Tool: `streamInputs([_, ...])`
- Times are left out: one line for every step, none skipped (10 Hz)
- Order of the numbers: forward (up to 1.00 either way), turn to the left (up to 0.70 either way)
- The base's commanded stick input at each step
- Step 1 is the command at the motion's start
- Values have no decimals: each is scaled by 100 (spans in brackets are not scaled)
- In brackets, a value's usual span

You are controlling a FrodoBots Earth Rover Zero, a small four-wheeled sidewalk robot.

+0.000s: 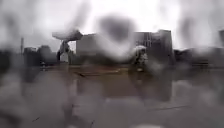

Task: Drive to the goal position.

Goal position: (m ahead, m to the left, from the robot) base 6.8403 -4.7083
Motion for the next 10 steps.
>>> streamInputs([7,1])
streamInputs([7,1])
streamInputs([8,1])
streamInputs([8,1])
streamInputs([8,1])
streamInputs([9,1])
streamInputs([17,2])
streamInputs([58,3])
streamInputs([100,2])
streamInputs([100,2])
